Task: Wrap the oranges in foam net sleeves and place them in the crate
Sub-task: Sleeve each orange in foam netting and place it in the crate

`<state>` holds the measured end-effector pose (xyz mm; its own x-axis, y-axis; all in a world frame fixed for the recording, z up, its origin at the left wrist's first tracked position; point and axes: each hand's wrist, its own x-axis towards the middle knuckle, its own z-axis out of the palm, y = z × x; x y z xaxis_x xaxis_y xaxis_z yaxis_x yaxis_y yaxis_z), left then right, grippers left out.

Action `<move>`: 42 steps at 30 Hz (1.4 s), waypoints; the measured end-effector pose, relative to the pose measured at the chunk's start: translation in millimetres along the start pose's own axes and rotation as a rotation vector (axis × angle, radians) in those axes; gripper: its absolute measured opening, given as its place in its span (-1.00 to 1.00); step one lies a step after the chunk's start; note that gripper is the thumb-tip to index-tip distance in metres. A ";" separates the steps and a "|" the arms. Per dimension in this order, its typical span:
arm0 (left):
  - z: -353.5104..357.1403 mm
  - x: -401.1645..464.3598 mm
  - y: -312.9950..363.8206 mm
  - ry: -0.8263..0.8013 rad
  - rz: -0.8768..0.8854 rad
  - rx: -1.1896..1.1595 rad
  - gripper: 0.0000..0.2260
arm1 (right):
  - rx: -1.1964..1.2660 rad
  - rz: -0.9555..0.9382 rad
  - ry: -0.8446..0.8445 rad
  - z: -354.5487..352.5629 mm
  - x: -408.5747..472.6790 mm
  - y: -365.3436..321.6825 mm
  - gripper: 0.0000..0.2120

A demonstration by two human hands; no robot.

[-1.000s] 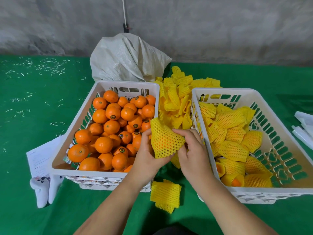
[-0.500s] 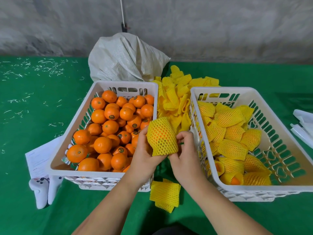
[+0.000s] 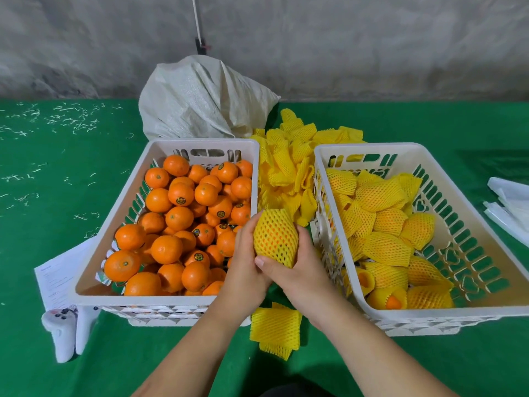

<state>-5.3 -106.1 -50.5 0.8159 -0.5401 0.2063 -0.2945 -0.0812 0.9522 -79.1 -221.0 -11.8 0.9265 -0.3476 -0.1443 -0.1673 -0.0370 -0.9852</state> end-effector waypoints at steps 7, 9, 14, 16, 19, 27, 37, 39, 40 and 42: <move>-6.1 5.8 -3.9 -0.102 -0.094 -0.209 -0.11 | 0.020 -0.020 0.049 -13.9 7.5 0.5 -0.22; -7.7 10.4 -3.6 -0.109 -0.171 -0.335 -0.14 | -0.123 -0.018 -0.049 -17.6 6.2 -4.4 -0.19; -4.9 4.0 1.4 0.048 -0.223 -0.461 -0.36 | -0.278 -0.077 -0.230 -16.0 -2.8 -14.7 -0.05; -6.3 4.7 10.0 0.095 -0.241 -0.592 -0.39 | -0.154 -0.073 -0.243 -15.7 -2.5 -15.5 -0.05; -8.1 4.8 16.8 0.114 -0.251 -0.650 -0.37 | 0.058 -0.063 -0.161 -10.4 -1.4 -15.5 -0.17; -8.7 1.2 22.6 0.025 -0.231 -0.595 -0.27 | -0.064 -0.152 0.067 0.6 1.9 -4.1 -0.48; -6.8 -2.0 12.0 -0.102 -0.226 -0.387 -0.26 | -0.087 -0.275 0.357 -12.7 8.8 -4.6 -0.65; -6.5 -2.1 9.7 -0.122 -0.217 -0.344 -0.18 | -0.090 -0.295 0.333 -16.5 11.1 -4.9 -0.66; -6.8 -2.2 9.4 -0.132 -0.212 -0.335 -0.17 | -0.079 -0.302 0.317 -19.2 12.3 -5.6 -0.66; -7.9 -2.1 9.5 -0.160 -0.198 -0.340 -0.19 | -0.055 -0.320 0.328 -24.2 14.4 -8.2 -0.66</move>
<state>-6.0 -99.1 -40.1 0.7448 -0.6673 0.0001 0.0628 0.0702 0.9956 -72.5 -248.4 -3.6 0.7801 -0.5886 0.2120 0.0836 -0.2378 -0.9677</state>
